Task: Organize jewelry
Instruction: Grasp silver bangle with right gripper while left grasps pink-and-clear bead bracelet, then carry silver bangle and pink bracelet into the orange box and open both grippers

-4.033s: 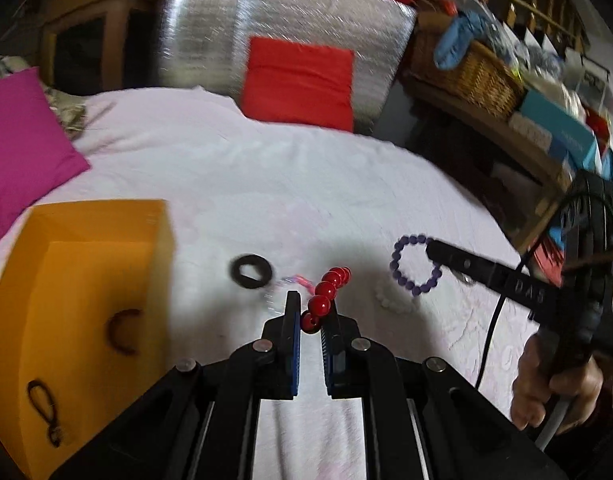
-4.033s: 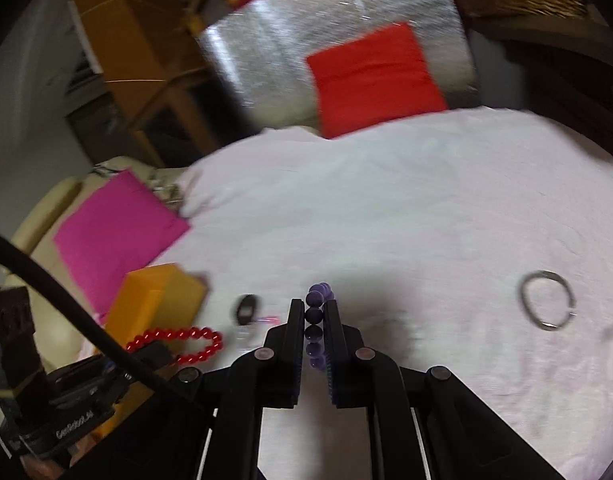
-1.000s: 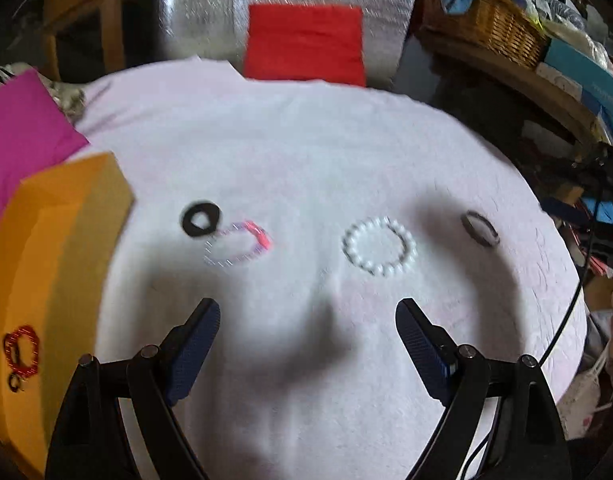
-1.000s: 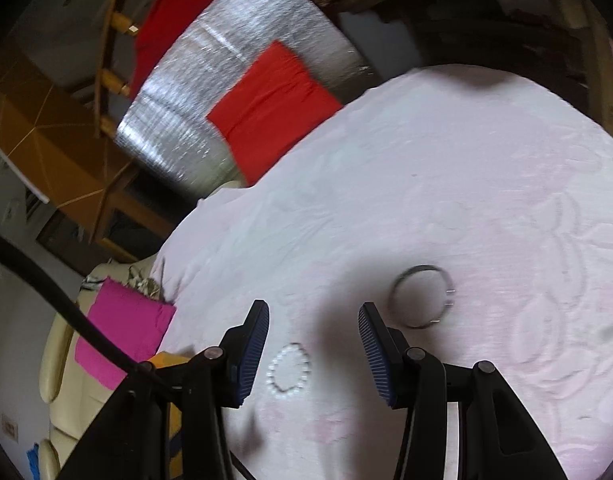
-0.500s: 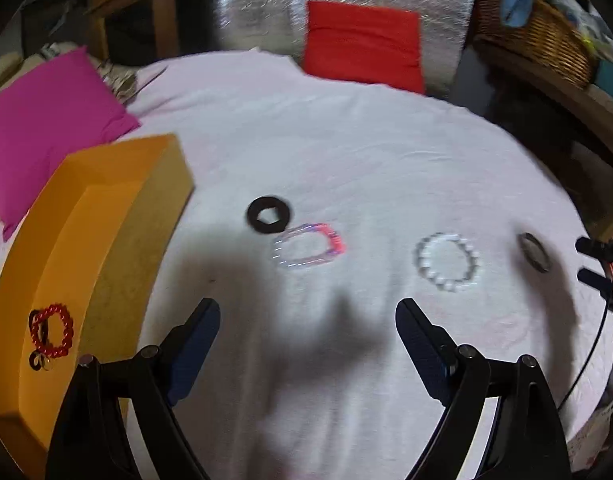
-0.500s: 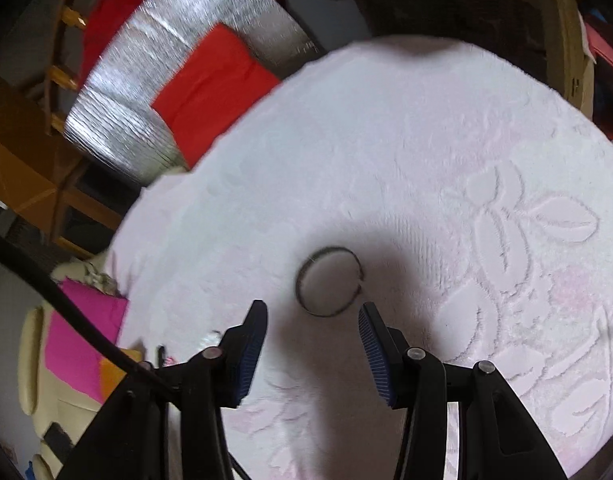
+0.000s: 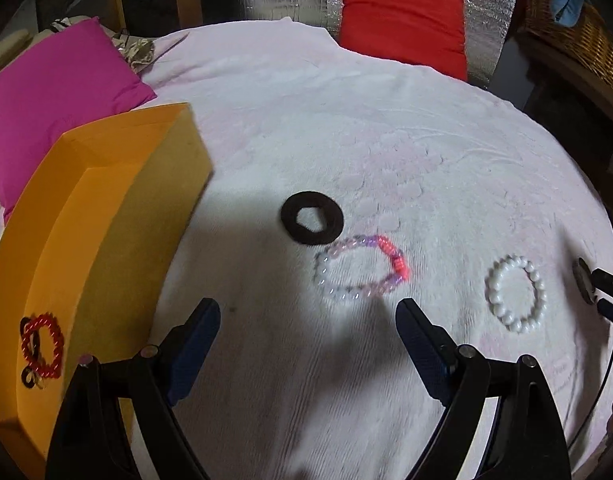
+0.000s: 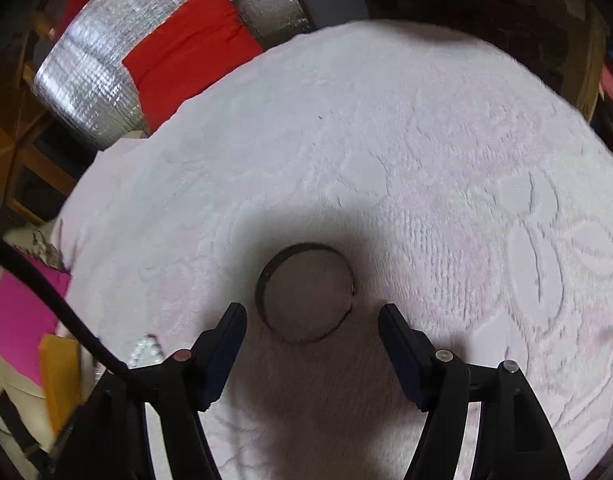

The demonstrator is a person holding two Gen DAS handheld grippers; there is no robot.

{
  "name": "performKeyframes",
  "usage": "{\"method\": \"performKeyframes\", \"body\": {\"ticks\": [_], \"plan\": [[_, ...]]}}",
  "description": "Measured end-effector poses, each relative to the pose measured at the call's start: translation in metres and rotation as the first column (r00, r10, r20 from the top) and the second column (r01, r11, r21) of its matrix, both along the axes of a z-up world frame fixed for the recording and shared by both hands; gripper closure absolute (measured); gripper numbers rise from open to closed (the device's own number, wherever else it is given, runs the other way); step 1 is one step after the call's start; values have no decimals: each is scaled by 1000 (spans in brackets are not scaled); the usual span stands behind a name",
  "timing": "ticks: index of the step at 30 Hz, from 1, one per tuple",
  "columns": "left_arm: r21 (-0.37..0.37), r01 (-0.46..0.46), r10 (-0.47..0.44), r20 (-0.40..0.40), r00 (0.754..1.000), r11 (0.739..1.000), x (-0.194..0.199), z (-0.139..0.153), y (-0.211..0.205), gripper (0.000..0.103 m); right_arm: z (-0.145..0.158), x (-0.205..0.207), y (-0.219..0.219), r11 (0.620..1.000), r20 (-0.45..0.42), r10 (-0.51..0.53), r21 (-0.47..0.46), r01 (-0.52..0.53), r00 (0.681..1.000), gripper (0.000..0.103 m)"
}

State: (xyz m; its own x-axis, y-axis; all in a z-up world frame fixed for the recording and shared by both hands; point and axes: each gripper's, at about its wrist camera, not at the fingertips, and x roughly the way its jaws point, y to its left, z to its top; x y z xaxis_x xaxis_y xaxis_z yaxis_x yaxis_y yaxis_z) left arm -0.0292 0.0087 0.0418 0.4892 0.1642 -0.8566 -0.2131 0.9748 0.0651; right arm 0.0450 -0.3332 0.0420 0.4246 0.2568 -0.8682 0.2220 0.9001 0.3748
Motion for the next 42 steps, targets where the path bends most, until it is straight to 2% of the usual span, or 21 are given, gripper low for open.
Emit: {"method": "performKeyframes", "body": {"ticks": [6, 9, 11, 13, 15, 16, 18, 20, 31, 36, 42], "plan": [[5, 39, -38, -26, 999, 999, 13, -12, -9, 13, -3, 6, 19, 987, 23, 52, -154, -48, 998, 30], [-9, 55, -55, -23, 998, 998, 16, -15, -11, 13, -4, 8, 29, 970, 33, 86, -233, -76, 996, 39], [-20, 61, -61, -18, 998, 998, 17, -16, -11, 17, -4, 8, 34, 959, 40, 101, -270, -87, 994, 40], [-24, 85, -85, -3, 996, 996, 16, -14, -15, 29, -4, 7, 36, 951, 48, 111, -294, -92, 993, 40], [-12, 114, -114, 13, 993, 993, 15, -12, -21, 53, -3, 7, 38, 949, 46, 113, -302, -94, 992, 40], [-8, 138, -138, 18, 990, 990, 14, -11, -25, 59, -2, 7, 36, 950, 44, 109, -297, -91, 993, 40], [-1, 174, -174, 24, 984, 985, 12, -9, -31, 82, -1, 8, 35, 954, 40, 100, -287, -84, 994, 40], [5, 210, -210, 31, 977, 978, 9, -7, -37, 93, 1, 10, 35, 957, 45, 95, -281, -79, 994, 41], [-34, 287, -280, 144, 949, 957, -20, 28, -41, 95, 31, 2, 31, 992, 130, 50, -118, -34, 990, 41], [-49, 296, -281, 199, 939, 954, -33, 45, -38, 95, 39, -3, 37, 998, 170, 49, -37, -43, 984, 40], [-72, 276, -251, 244, 937, 958, -46, 58, -28, 95, 44, -6, 55, 997, 199, 69, 6, -71, 978, 40]]}}
